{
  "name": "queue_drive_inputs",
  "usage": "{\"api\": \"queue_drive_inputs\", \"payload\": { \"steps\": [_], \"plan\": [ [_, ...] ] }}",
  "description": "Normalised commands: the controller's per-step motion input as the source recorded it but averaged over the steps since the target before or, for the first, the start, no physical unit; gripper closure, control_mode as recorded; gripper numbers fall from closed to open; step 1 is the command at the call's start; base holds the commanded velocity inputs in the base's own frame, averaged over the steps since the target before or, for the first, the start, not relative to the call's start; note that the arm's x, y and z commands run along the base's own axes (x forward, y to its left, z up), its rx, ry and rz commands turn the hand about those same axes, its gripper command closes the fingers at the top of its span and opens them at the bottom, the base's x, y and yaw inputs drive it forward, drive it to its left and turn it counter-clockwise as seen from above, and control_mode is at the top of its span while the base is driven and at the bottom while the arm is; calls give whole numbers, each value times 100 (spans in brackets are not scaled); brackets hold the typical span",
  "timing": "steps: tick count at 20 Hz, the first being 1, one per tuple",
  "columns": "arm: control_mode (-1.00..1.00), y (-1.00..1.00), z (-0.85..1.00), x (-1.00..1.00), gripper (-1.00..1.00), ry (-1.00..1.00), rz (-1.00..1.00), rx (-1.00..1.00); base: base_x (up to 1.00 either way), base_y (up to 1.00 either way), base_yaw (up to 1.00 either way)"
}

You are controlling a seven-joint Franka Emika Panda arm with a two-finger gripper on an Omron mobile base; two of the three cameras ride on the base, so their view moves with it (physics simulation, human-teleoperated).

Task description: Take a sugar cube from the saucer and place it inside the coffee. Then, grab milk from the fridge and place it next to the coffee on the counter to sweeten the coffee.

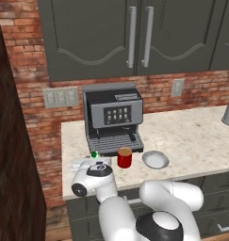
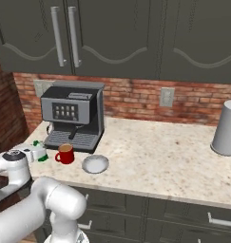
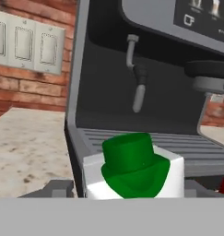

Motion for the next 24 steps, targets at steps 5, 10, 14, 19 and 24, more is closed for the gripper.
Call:
{"api": "queue_drive_inputs", "payload": {
  "steps": [5,10,14,19,24],
  "plan": [
    [-100,0,0,-26,-100,-4,0,0,0,0,0],
    [-100,-8,0,-23,-100,0,0,7,0,0,0],
    [-100,-14,3,-11,-100,0,0,9,0,0,0],
    [-100,-14,26,-13,-100,-1,0,7,0,0,0],
    [-100,0,57,-6,-100,-7,0,2,0,0,0]
  ]
}}
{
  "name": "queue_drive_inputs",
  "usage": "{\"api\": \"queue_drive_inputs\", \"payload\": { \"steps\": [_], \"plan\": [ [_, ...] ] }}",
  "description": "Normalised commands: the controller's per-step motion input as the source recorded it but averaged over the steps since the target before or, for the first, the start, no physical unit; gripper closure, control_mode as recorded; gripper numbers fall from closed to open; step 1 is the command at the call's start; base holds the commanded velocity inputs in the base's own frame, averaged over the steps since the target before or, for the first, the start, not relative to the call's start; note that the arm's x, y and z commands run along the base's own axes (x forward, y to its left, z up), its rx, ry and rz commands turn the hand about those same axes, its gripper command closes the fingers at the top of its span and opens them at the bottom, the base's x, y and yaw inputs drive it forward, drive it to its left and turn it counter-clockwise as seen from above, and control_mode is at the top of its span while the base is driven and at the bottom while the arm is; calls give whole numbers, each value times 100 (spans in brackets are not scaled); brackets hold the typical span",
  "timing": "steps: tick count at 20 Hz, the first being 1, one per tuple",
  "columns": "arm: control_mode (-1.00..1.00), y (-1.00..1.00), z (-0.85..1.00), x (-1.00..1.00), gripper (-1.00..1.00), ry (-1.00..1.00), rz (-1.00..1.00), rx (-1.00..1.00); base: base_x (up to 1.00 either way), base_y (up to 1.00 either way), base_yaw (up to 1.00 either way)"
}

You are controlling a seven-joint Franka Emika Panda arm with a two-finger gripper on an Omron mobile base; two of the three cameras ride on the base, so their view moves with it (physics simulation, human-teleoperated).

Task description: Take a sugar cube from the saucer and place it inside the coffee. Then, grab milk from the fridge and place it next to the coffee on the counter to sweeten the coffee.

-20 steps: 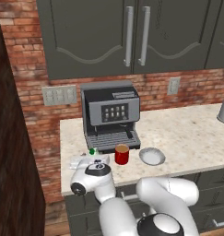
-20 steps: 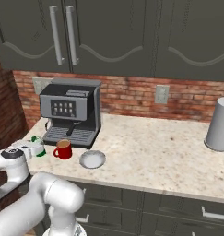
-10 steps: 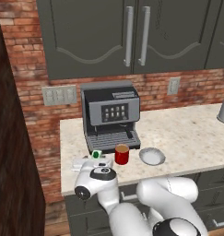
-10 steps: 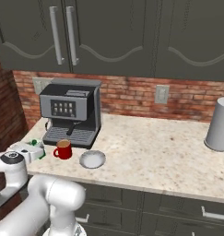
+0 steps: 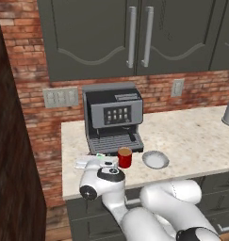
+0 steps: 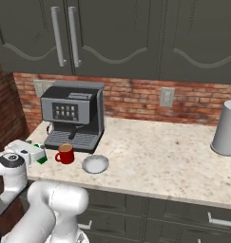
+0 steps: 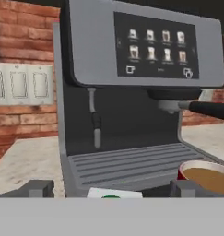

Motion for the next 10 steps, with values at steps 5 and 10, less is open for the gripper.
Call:
{"api": "queue_drive_inputs", "payload": {
  "steps": [5,10],
  "plan": [
    [-100,3,77,-64,-100,-2,0,0,0,0,0],
    [-100,2,69,-100,-100,0,0,6,0,0,0]
  ]
}}
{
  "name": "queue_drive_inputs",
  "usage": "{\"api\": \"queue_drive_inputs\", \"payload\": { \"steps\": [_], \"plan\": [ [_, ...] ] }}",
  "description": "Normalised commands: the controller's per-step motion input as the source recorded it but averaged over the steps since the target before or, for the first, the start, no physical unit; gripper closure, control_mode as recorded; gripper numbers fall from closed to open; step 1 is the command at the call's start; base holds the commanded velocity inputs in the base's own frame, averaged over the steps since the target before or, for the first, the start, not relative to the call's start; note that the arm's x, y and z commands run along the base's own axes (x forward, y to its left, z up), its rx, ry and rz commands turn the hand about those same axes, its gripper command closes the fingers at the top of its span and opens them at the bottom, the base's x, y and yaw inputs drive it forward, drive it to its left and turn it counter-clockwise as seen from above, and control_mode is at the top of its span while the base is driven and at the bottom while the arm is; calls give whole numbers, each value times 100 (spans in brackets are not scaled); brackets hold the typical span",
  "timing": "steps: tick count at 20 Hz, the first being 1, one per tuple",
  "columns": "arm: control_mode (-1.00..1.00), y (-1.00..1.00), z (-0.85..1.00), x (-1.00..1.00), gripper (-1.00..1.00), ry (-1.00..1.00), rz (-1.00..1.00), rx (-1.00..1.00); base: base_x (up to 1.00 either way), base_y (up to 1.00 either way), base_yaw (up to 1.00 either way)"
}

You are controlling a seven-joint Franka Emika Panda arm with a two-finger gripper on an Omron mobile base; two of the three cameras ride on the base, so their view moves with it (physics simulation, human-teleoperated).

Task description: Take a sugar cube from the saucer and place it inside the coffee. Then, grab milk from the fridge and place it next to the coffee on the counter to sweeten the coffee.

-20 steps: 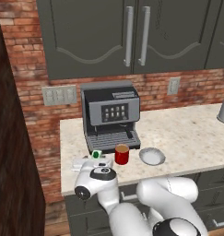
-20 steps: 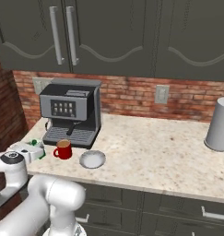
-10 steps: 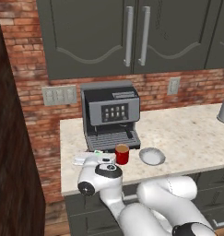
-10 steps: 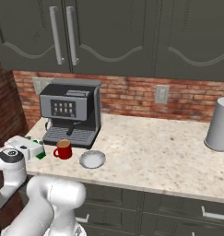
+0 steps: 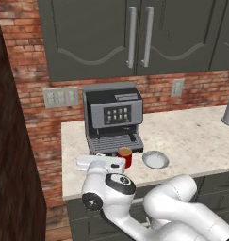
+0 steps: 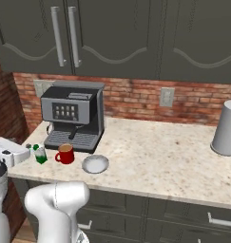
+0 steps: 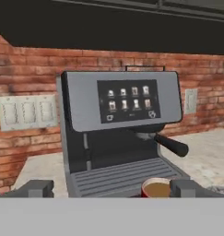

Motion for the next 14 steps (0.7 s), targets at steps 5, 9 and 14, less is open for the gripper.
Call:
{"api": "queue_drive_inputs", "payload": {
  "steps": [5,9,14],
  "plan": [
    [-100,0,100,-34,-100,-6,0,15,0,0,0],
    [-100,-15,56,-12,-100,-6,0,26,0,0,0],
    [-100,-56,0,-13,-100,-11,0,39,0,0,0]
  ]
}}
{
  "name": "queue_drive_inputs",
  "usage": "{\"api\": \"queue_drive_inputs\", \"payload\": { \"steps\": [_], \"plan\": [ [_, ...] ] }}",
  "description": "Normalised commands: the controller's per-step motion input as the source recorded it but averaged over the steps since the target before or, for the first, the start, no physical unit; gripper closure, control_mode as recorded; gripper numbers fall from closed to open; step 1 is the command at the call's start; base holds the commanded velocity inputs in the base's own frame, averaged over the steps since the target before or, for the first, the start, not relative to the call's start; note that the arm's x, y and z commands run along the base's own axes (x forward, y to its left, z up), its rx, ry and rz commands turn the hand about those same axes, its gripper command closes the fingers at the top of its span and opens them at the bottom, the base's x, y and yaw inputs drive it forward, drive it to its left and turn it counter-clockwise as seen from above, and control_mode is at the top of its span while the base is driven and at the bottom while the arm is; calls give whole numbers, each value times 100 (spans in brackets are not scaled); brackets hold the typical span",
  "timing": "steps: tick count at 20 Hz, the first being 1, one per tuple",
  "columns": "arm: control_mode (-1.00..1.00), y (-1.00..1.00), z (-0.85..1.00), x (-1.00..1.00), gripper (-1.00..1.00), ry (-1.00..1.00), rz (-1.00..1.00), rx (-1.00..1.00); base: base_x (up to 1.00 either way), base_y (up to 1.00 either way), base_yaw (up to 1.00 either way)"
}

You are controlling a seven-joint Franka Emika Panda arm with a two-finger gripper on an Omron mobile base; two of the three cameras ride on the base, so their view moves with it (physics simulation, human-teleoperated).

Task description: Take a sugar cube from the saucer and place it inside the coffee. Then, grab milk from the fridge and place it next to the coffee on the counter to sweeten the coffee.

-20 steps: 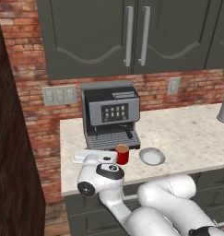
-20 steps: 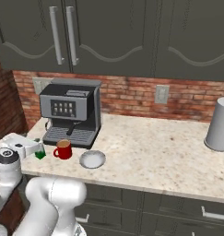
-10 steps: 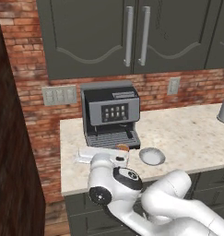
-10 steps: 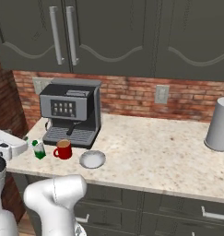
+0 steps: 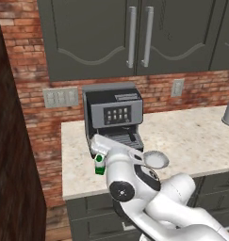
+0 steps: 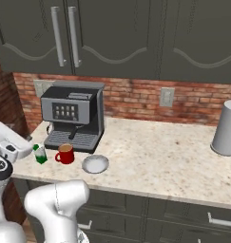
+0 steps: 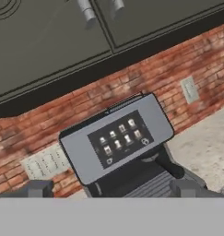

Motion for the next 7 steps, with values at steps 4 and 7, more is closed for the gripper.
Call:
{"api": "queue_drive_inputs", "payload": {
  "steps": [4,7],
  "plan": [
    [-100,-65,0,-15,-100,-9,0,41,0,0,0],
    [-100,-80,0,-16,-100,-8,0,46,0,0,0]
  ]
}}
